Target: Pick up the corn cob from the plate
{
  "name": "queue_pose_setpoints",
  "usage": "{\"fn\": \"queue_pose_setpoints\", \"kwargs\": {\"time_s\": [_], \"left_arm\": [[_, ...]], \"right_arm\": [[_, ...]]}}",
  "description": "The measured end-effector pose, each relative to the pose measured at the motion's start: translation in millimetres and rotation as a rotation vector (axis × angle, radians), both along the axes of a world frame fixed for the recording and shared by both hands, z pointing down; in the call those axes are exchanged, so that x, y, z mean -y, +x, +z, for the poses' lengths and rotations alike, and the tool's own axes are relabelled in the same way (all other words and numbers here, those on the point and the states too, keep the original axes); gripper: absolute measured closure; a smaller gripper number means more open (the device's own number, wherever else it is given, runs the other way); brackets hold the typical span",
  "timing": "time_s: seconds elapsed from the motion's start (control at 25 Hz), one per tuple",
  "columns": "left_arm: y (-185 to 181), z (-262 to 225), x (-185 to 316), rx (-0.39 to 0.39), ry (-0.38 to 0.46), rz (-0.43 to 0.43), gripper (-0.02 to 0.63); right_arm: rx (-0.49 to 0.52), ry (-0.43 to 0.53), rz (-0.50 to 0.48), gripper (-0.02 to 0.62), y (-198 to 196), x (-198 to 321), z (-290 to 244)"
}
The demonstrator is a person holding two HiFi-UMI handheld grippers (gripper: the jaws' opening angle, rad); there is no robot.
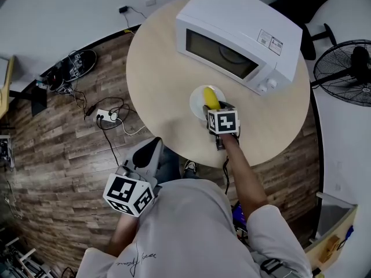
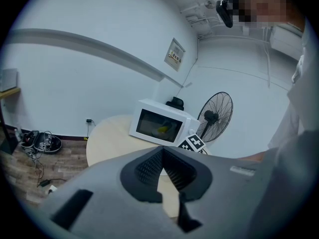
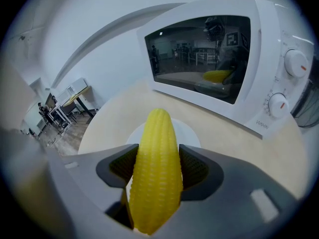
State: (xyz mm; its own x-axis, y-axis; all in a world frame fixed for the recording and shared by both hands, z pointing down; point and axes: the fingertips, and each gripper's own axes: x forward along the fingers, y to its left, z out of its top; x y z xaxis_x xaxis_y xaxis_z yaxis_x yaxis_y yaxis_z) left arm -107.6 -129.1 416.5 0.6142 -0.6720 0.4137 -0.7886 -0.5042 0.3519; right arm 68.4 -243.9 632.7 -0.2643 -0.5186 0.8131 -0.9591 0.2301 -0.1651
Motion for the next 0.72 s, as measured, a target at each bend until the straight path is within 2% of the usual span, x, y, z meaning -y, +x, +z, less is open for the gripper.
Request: {"fn": "queue_pose_setpoints", "kwargs": {"time_s": [0.72], "left_arm": [[9,-1,-9,0.004,0.013,0.006,0.617]], "right_arm": [[0.042,0.039,0.001,0.328,7,-15,-16]]}}
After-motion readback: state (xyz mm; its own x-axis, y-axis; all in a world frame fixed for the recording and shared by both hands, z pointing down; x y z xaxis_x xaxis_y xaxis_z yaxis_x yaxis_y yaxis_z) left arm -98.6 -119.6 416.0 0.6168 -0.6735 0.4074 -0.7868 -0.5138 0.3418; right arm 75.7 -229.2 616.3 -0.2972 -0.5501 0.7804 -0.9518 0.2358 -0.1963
